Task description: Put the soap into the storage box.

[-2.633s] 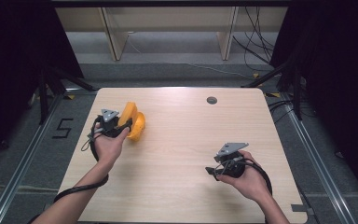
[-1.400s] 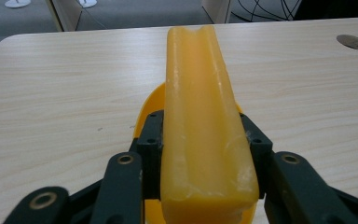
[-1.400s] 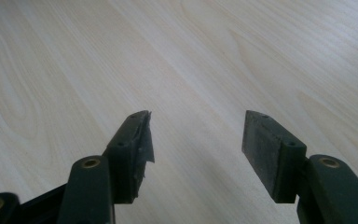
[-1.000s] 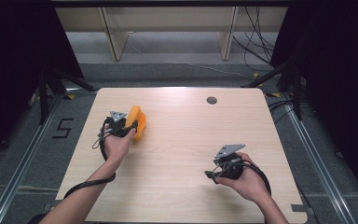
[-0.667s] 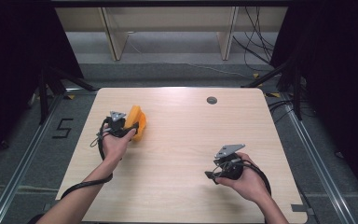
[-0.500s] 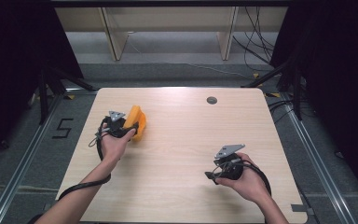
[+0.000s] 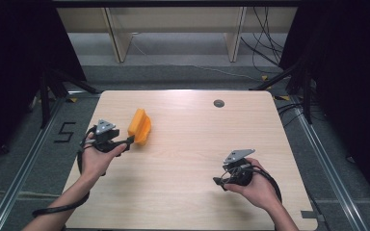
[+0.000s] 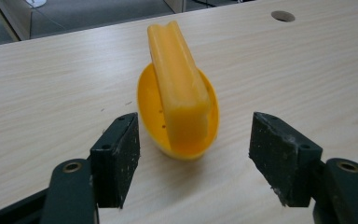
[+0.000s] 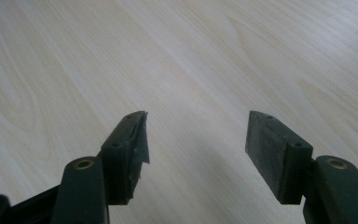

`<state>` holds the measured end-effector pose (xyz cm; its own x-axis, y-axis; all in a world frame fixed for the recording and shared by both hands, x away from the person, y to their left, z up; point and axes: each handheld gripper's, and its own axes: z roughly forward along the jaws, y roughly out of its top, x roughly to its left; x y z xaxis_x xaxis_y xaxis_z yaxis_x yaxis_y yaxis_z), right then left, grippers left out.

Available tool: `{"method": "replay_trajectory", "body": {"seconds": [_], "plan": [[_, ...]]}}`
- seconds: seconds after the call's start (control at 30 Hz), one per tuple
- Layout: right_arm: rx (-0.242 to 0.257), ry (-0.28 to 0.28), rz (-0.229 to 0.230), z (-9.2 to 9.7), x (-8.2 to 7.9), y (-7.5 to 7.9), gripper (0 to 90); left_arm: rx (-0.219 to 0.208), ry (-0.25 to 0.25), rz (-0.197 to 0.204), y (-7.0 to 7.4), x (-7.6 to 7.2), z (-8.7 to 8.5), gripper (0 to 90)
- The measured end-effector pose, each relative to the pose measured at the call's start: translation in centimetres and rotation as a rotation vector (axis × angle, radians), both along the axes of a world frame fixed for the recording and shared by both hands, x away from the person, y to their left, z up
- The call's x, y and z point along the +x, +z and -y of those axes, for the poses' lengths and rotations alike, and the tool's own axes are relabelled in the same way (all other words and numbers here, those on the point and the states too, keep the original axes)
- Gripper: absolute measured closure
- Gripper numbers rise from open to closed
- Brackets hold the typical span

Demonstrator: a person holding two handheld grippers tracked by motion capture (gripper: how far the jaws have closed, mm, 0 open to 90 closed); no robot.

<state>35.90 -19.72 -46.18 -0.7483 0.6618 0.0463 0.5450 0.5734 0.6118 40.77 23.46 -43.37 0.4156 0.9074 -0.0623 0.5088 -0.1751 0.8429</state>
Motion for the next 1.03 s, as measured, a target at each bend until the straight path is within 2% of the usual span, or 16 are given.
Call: {"method": "replay_trajectory", "body": {"seconds": [0.07, 0.1, 0.13, 0.3, 0.37, 0.43, 0.5, 0.57, 0.6, 0.67, 0.7, 0.77, 0.83, 0.9, 0.93, 1.03], "plan": [[0.007, -0.010, -0.006, 0.1, -0.1, -0.1, 39.1, 0.028, -0.022, 0.011, 0.1, -1.4, -2.0, 32.4], [0.007, -0.010, -0.006, 0.1, -0.1, -0.1, 39.1, 0.028, -0.022, 0.011, 0.1, -1.4, -2.0, 32.4], [0.001, -0.005, 0.001, 0.2, -0.1, -0.1, 39.0, 0.019, -0.012, 0.016, -0.1, -2.5, -3.5, 32.4], [0.009, -0.018, 0.004, 0.4, -0.2, -0.4, 39.0, -0.008, 0.018, 0.009, -1.7, -5.9, -6.3, 32.4], [-0.003, -0.018, -0.010, 0.5, -0.2, -0.4, 39.0, -0.042, 0.031, -0.031, -2.6, -7.4, -6.9, 33.6], [0.000, -0.032, 0.009, 0.4, -0.2, -0.6, 39.0, -0.068, 0.023, -0.064, -3.0, -8.2, -7.3, 33.7], [0.008, -0.046, 0.010, 0.4, -0.2, -0.6, 39.0, -0.069, 0.015, -0.062, -3.0, -8.3, -7.4, 33.7], [0.020, -0.025, 0.036, 0.5, 0.0, -0.9, 39.1, -0.073, 0.008, -0.059, -2.9, -8.2, -7.2, 33.7], [0.022, -0.029, 0.038, 0.6, 0.0, -0.8, 39.6, -0.048, -0.001, -0.052, -2.9, -8.1, -7.0, 33.6], [0.055, -0.050, 0.054, 0.7, 0.0, -0.6, 40.8, -0.038, -0.013, -0.053, -3.0, -8.0, -6.9, 33.6], [0.050, -0.051, 0.041, 0.8, 0.0, -0.3, 41.3, -0.043, -0.017, -0.057, -3.1, -7.9, -6.9, 33.5], [0.074, -0.079, 0.078, 1.0, 0.1, -0.2, 42.5, -0.036, -0.015, -0.055, -3.1, -7.9, -6.8, 33.5], [0.082, -0.101, 0.053, 1.2, -0.1, 0.1, 43.7, -0.031, -0.018, -0.058, -3.2, -7.8, -6.9, 33.5], [0.082, -0.097, 0.073, 1.4, 0.1, -0.1, 44.4, -0.044, -0.017, -0.059, -3.3, -7.8, -6.8, 33.5], [0.081, -0.106, 0.048, 1.4, -0.1, 0.0, 44.8, -0.035, -0.016, -0.060, -3.3, -7.8, -6.8, 33.4], [0.084, -0.100, 0.064, 1.4, -0.1, -0.1, 46.6, -0.025, -0.022, -0.059, -3.3, -7.7, -6.8, 33.2]]}}
